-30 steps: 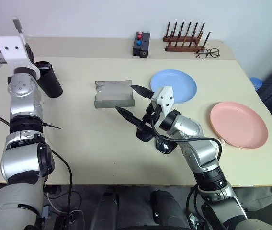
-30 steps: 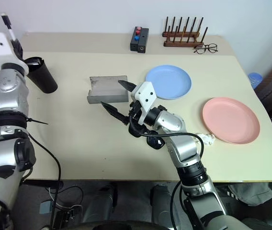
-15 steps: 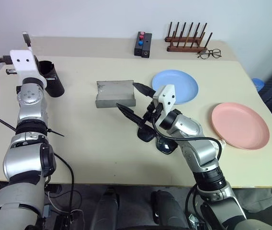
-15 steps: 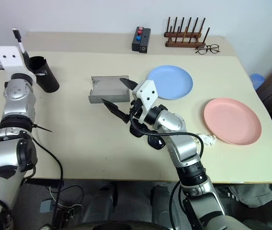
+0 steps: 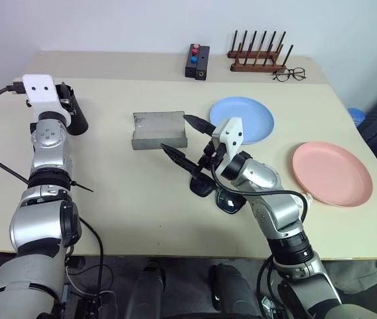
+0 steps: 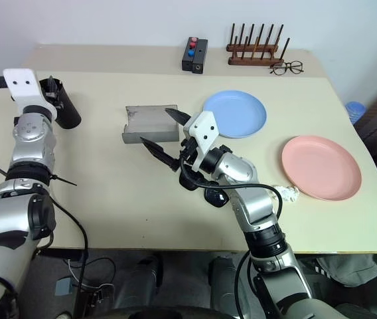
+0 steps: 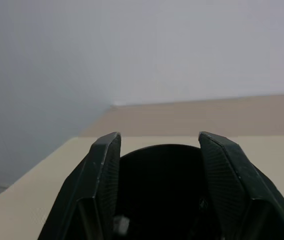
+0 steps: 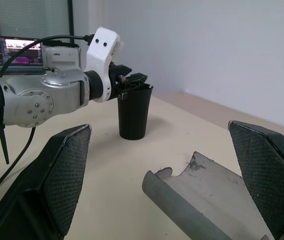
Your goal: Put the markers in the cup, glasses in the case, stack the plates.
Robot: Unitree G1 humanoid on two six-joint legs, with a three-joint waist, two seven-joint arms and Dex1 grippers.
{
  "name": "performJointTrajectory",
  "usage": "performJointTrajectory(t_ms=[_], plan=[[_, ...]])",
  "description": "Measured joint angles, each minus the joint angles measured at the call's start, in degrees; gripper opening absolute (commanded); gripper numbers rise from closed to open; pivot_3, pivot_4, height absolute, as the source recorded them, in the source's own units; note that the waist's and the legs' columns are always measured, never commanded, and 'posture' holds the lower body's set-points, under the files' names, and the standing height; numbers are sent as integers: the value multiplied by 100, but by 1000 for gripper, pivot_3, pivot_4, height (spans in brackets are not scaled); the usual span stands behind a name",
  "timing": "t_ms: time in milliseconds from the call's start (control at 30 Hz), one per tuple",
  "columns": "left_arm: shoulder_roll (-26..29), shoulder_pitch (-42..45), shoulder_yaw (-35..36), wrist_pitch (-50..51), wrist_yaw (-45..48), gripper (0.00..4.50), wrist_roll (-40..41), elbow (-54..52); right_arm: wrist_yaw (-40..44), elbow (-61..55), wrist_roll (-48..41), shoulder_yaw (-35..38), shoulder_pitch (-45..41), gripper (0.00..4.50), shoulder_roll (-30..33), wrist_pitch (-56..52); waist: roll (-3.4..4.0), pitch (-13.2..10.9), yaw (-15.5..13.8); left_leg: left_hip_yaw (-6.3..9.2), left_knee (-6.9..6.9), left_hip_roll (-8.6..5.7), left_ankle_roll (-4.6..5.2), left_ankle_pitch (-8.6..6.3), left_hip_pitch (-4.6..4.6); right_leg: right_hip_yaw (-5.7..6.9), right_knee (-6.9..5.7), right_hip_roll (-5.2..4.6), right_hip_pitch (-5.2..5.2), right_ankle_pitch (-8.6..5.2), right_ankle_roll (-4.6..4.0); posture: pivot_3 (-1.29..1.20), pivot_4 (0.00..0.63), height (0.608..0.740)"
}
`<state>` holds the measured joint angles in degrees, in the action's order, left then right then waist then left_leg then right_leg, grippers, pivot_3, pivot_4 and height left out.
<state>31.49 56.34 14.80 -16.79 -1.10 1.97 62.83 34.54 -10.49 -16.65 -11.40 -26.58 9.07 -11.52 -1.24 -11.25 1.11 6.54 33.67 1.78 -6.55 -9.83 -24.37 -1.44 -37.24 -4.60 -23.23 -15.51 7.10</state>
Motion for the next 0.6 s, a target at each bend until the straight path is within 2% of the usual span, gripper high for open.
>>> performJointTrajectory(t_ms=[233,333,400,433,467,500,600], plan=[[-92,-3,31,3,138,2505,168,-288,-2,-24,0,-1,21,4500,2,-1,0,0,-17,0,0,0,-1,0,-2,1,0,0,0,0,0,0,150,740],[-304,-16,15,236,1043,2505,600,-1067,-2,-51,0,1,31,4500,14,-3,0,0,-47,0,2,0,-5,2,-5,1,2,-1,2,0,0,0,150,740],[-425,-146,-256,809,2034,3471,946,-1995,2,-55,1,-1,37,4500,40,-6,1,0,-25,0,1,0,-5,3,-3,1,2,-1,4,0,-1,0,150,740],[-466,-195,-372,1069,2334,3762,1032,-2252,2,-55,1,4,37,4500,63,-7,2,0,-11,0,1,0,-5,3,-1,0,1,-1,5,0,-1,0,150,740],[-451,-320,-520,1652,2751,4306,1200,-2639,9,-56,0,8,43,4500,89,-7,2,0,14,0,0,0,-4,3,1,0,-1,0,5,0,-1,0,150,740],[-420,-459,-697,2206,3166,4437,1322,-2935,17,-57,0,38,56,4500,132,-8,7,-1,49,0,-1,0,-4,2,4,-1,-2,0,5,0,-1,0,150,740],[-209,-776,-1357,3495,4229,4437,1391,-3315,61,-56,-11,153,87,4500,249,-12,10,-3,165,1,-2,1,-2,3,4,-1,-9,2,1,0,-1,0,150,740]])
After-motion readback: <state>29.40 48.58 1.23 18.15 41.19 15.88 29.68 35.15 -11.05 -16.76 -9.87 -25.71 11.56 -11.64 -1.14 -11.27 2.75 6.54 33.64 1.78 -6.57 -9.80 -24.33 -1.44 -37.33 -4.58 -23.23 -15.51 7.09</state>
